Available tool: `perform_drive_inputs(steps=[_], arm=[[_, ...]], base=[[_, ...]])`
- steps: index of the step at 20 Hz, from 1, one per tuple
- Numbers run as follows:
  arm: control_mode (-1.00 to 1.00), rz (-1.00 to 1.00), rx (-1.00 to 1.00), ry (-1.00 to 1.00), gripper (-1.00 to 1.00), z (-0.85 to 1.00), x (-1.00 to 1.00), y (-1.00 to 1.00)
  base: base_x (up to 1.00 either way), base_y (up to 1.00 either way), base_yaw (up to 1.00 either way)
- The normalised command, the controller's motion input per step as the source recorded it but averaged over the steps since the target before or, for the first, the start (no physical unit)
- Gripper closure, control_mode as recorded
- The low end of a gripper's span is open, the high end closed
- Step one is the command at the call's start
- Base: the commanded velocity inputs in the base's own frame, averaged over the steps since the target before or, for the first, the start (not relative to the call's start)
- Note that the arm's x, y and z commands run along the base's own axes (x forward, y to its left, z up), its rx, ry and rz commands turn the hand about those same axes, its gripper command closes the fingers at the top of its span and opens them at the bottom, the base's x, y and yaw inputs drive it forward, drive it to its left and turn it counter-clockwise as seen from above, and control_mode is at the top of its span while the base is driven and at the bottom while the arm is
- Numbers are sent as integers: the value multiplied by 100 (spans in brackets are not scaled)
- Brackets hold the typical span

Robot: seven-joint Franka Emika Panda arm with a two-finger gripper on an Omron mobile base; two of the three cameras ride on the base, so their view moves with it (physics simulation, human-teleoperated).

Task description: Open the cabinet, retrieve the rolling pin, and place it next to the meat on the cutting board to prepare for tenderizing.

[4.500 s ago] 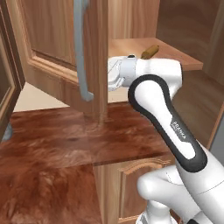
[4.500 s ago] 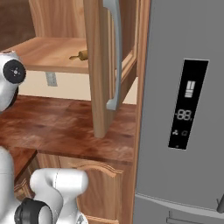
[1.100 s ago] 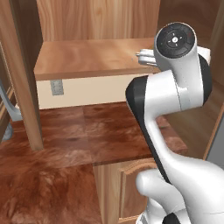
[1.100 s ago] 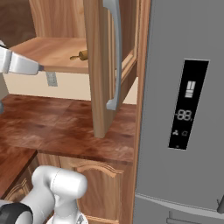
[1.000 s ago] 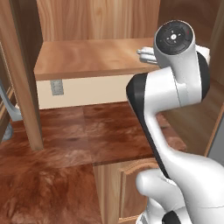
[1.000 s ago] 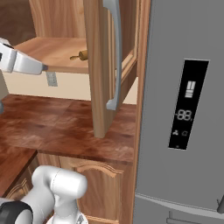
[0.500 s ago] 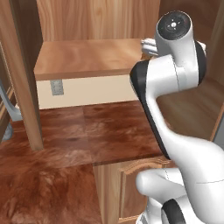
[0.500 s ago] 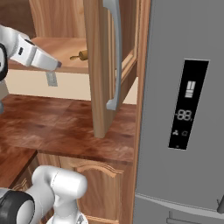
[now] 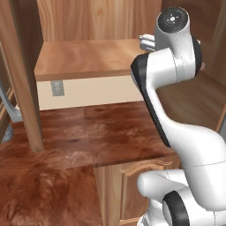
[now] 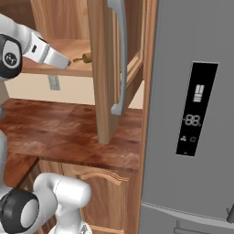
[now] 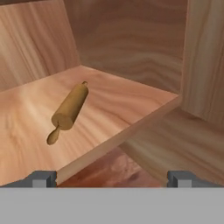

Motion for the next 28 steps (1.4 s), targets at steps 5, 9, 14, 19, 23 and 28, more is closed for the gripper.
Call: perform_drive_inputs(steps=[5, 9, 14, 19, 23, 28], arm=[[-100, 1, 3, 0, -100, -3, 36, 0], [-100, 0, 0, 0, -100, -9, 19, -4], [-100, 0, 0, 0, -100, -9, 25, -3], [-100, 0, 1, 0, -100, -4, 21, -7], [-100, 0, 1, 0, -100, -2, 28, -3], [-100, 0, 2, 1, -100, -4, 30, -2]], base=[[0, 0, 0], [0, 0, 0], [0, 0, 0], [0, 0, 0], [0, 0, 0], [0, 0, 0]])
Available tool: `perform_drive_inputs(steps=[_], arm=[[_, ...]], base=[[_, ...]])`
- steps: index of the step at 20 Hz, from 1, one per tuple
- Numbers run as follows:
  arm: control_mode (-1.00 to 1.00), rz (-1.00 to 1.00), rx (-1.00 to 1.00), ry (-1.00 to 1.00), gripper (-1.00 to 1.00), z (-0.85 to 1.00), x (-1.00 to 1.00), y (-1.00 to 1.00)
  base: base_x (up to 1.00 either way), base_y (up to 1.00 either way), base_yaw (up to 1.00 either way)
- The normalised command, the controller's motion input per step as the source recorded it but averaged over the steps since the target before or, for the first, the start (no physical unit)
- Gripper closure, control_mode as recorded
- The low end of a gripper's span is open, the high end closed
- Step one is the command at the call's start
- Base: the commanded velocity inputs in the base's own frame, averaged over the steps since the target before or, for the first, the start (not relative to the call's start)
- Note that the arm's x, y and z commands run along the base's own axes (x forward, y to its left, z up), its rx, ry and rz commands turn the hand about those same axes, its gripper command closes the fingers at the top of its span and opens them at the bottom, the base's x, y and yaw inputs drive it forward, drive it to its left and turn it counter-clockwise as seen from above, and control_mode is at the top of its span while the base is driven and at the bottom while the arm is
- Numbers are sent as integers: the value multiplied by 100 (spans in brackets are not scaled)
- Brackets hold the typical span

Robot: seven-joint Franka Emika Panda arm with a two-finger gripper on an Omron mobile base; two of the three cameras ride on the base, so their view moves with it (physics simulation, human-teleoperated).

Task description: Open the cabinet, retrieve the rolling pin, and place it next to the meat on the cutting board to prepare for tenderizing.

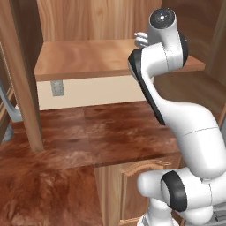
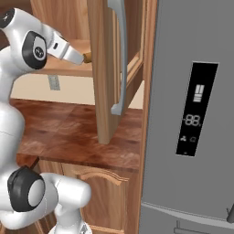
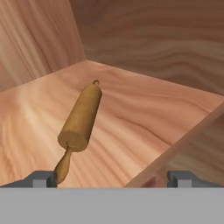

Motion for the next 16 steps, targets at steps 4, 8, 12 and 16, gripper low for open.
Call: perform_drive_inputs(steps=[4, 8, 12, 16], arm=[[-100, 0, 2, 3, -100, -8, 26, 0], [-100, 0, 1, 2, -100, -7, 28, 0], [-100, 0, 0, 1, -100, -6, 27, -2], [-100, 0, 0, 1, -100, -4, 29, -3]], base=[[0, 0, 0], [0, 0, 0], [0, 0, 0], [0, 0, 0]])
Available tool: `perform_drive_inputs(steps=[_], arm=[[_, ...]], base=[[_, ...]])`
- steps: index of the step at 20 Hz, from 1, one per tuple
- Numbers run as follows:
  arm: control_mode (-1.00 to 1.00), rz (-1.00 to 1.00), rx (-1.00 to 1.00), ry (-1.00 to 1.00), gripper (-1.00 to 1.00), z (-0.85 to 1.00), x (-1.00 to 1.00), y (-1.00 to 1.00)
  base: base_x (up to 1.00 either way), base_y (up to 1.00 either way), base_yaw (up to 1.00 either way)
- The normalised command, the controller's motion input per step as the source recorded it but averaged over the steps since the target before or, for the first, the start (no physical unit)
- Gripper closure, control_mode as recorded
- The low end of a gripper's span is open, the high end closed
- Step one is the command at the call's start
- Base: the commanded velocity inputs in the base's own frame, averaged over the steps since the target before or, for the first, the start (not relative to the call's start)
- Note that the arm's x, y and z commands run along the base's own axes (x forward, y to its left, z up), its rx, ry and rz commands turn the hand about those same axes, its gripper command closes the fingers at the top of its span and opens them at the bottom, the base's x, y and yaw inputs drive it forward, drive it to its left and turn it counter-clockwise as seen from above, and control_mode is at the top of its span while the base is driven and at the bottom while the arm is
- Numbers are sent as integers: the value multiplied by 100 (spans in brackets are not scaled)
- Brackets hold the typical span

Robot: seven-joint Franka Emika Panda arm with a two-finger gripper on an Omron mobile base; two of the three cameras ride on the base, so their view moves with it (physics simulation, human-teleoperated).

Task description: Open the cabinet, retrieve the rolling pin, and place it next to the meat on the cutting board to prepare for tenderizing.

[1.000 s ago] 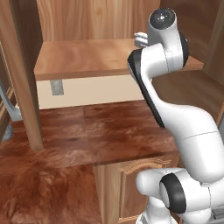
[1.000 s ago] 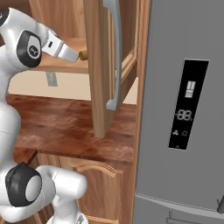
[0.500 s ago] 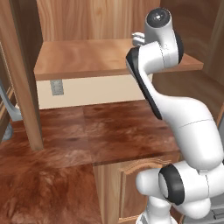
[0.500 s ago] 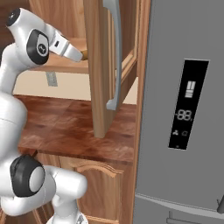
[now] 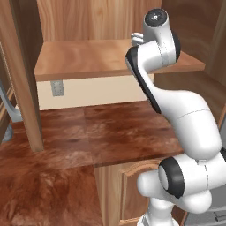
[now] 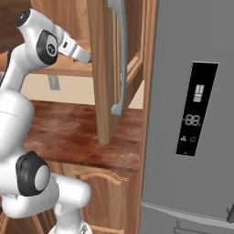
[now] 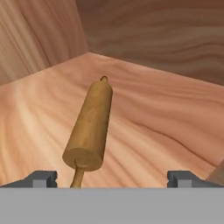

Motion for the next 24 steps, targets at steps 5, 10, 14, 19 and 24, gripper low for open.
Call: perform_drive_inputs(steps=[5, 10, 14, 19, 24], arm=[[-100, 0, 0, 1, -100, -5, 28, -2], [-100, 0, 1, 1, -100, -2, 28, 0], [-100, 0, 1, 0, -100, -4, 24, -1], [-100, 0, 1, 0, -100, -15, 8, 0], [-100, 0, 3, 0, -100, -11, 5, -2]], base=[[0, 0, 0], [0, 0, 0], [0, 0, 0], [0, 0, 0], [0, 0, 0]])
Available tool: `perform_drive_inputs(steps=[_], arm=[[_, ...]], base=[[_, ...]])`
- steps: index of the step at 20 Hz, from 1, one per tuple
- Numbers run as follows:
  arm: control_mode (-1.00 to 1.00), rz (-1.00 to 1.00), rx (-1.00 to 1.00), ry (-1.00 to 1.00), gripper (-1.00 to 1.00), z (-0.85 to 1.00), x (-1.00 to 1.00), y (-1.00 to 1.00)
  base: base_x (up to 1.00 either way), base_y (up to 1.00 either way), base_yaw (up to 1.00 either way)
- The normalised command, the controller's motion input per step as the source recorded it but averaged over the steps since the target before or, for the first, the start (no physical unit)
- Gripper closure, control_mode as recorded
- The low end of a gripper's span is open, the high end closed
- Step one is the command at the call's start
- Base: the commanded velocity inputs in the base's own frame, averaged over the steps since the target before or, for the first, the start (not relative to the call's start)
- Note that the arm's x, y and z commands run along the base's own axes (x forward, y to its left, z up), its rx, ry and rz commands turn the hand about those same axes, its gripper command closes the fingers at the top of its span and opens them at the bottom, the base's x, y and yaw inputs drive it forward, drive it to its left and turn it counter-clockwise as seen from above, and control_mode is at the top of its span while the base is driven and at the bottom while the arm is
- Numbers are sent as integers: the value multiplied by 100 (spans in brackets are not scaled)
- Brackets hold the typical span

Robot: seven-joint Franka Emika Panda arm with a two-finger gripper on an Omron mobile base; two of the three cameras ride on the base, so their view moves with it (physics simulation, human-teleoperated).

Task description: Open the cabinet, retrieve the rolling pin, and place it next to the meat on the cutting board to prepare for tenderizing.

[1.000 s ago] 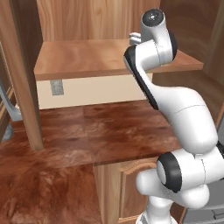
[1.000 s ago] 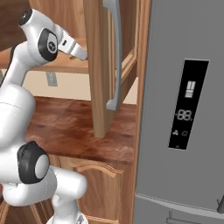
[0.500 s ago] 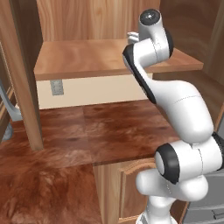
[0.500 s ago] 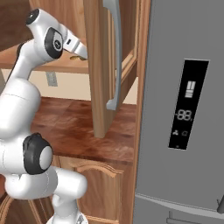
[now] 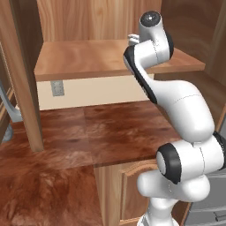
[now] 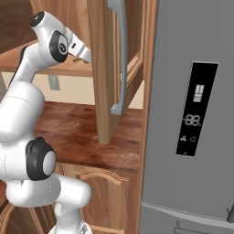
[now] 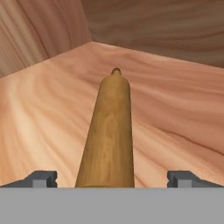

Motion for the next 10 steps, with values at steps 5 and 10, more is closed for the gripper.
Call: perform_drive_inputs(steps=[5, 10], arm=[[-100, 0, 3, 0, -100, -12, 12, -1], [-100, 0, 3, 0, -100, -12, 24, -1]], base=[[0, 0, 0], [0, 0, 0]])
